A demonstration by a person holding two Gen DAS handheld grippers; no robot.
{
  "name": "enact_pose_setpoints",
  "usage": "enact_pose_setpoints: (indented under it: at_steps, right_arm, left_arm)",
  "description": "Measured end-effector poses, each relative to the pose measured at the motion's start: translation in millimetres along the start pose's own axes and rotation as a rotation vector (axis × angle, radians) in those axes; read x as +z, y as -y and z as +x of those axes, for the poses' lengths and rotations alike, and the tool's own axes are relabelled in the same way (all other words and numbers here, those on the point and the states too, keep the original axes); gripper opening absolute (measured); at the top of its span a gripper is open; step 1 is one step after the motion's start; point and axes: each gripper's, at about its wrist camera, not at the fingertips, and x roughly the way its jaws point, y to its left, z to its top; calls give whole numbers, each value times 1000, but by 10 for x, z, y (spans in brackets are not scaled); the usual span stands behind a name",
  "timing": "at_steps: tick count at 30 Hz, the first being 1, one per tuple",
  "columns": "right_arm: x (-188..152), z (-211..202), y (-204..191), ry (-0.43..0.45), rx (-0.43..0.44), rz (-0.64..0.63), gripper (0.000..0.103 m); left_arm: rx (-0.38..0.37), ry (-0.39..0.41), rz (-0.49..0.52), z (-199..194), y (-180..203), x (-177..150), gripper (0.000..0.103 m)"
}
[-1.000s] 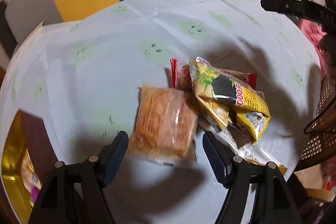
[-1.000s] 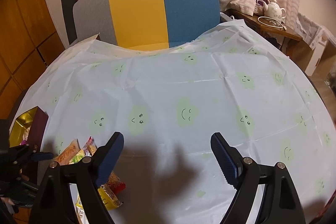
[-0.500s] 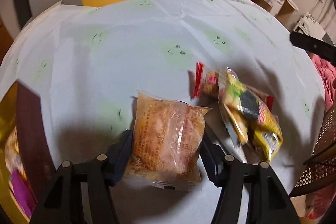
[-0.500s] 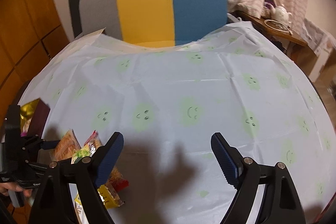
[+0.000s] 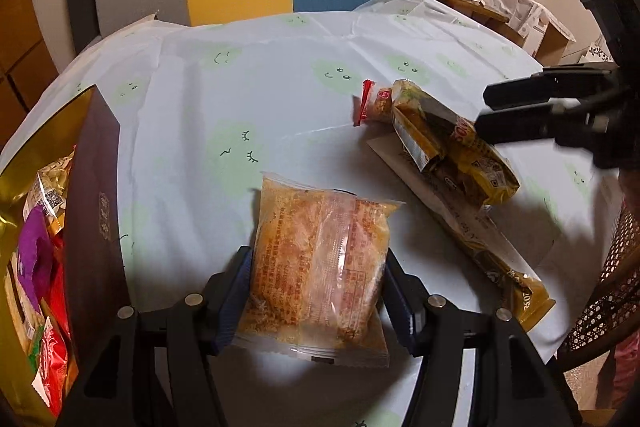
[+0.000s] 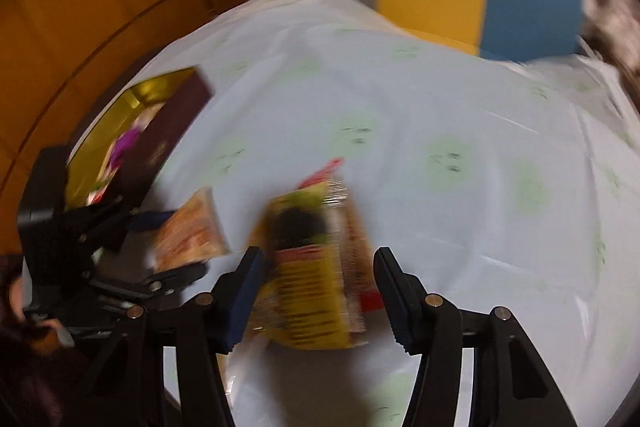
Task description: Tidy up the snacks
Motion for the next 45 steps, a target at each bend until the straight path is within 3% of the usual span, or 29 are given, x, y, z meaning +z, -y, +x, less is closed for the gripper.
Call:
enact_pose_setpoints:
  at_steps: [7, 9, 11, 14, 17, 21, 22, 24, 29, 31, 33, 34, 36, 37, 40, 45]
  right_arm:
    - [-79, 196, -119, -82, -63, -73, 61]
    - [-84, 195, -117, -81, -79, -81, 37]
    - [-81, 221, -121, -88, -130, -104, 36]
    - [-75, 247, 74, -121, -180, -29, 36]
    - [-84, 210, 331, -145, -163, 102, 42]
    - [-91, 176, 475, -152, -185, 169, 44]
    - [-81, 135, 495, -133, -184, 180, 50]
    - [-69, 54, 539, -95, -183, 209, 74]
    - [7, -135, 613, 10, -176, 288, 77]
    - [50, -228, 553, 69, -138, 270, 74]
    - [92, -258, 412, 102, -110, 211, 62]
    - [108, -229, 324, 97, -99, 174, 57]
    - [115, -109, 163, 47, -83, 107, 36]
    - [125, -43, 117, 23, -60, 89, 36]
    - [64, 104, -108, -59, 54, 38, 39]
    - [-65, 351, -265, -159, 75, 98, 72]
  left_arm:
    - [2, 23, -4, -34, -10, -52, 62]
    - [4, 27, -5, -14, -31, -49, 63]
    - [4, 28, -6, -25, -30, -63, 63]
    - [2, 31, -10, -35, -31, -75, 63]
    - [1, 33, -12, -41, -35, -82, 63]
    - [2, 36, -13, -46, -38, -92, 63]
    - [3, 37, -14, -49, -37, -96, 63]
    - [4, 38, -14, -49, -34, -98, 63]
    - [9, 42, -13, -54, -31, -103, 63]
    - [12, 45, -12, -57, -29, -105, 63]
    - [15, 48, -12, -58, -20, -111, 63]
    - [16, 49, -12, -60, -20, -113, 63]
    - [16, 49, -13, -61, -15, -113, 63]
    - [14, 47, -15, -62, -18, -112, 63]
    - [13, 48, -17, -69, -21, -113, 63]
    - [8, 52, -22, -68, -37, -119, 63]
